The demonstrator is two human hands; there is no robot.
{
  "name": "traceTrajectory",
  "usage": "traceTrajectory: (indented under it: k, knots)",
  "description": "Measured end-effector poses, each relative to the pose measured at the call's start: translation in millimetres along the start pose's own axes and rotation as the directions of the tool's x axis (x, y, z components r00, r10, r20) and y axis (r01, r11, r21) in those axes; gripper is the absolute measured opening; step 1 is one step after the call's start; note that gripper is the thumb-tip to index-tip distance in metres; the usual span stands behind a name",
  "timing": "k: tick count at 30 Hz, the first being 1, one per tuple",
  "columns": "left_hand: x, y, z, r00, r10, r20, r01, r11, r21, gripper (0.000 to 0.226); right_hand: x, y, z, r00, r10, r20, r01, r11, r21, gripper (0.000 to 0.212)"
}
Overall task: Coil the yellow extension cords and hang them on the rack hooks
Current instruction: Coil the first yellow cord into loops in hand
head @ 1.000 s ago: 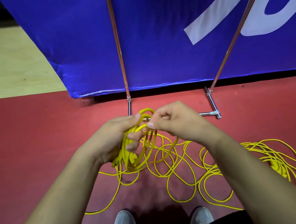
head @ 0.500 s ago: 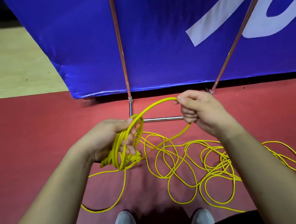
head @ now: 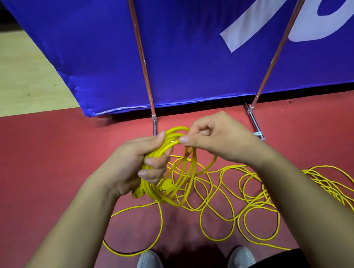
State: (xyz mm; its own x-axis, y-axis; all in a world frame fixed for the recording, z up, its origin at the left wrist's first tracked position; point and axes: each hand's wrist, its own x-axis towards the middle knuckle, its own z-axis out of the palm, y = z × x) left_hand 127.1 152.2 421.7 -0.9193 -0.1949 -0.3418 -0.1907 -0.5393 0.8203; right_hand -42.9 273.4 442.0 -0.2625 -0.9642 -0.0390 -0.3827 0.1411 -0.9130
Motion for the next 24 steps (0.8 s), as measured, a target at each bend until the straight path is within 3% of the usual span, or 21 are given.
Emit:
traceTrajectory:
  k: [7,9,12,15,18,20,22,24]
  knots:
    - [0.0,12.0,-5.3,0.995,0.086,-0.046,-0.096,0.954,-0.283,0.044,11.5,89.1,-14.7,0.939,0.171,0.298,-0.175,0.984,-0.014,0.019]
    - [0.1,12.4,-7.0,0.993,0.082,-0.088,-0.103,0.956,-0.275,0.044,11.1,96.8,-13.6,0.954,0.174,0.243,-0.176,0.984,-0.013,0.009]
    - [0.3,11.5,-6.9,0.982,0.06,-0.18,-0.091,0.981,-0.171,0.042,14.4,88.3,-16.3,0.988,0.153,0.002,-0.151,0.971,0.183,0.004]
    - [1.2,11.4,-7.6,0.969,0.053,-0.239,-0.067,0.997,-0.05,0.037,15.4,62.1,-28.7,0.961,0.061,-0.269,0.037,0.937,0.347,0.016]
    - [6.0,7.9,-5.8,0.967,0.102,-0.233,-0.096,0.995,0.039,0.033,6.9,30.8,-43.8,0.929,0.018,-0.37,0.182,0.848,0.497,0.024]
    - [8.5,5.7,-2.1,0.977,0.105,-0.187,-0.098,0.994,0.048,0.026,0.1,21.5,-48.3,0.936,0.015,-0.351,0.155,0.879,0.451,0.022]
    - [9.1,6.1,2.0,0.984,0.11,-0.142,-0.105,0.994,0.044,0.018,-4.1,24.7,-46.5,0.949,0.041,-0.311,0.05,0.959,0.279,0.019]
    - [7.9,7.0,6.2,0.988,0.104,-0.116,-0.104,0.995,0.008,0.027,-6.6,32.1,-43.8,0.963,0.069,-0.26,-0.043,0.994,0.102,0.017]
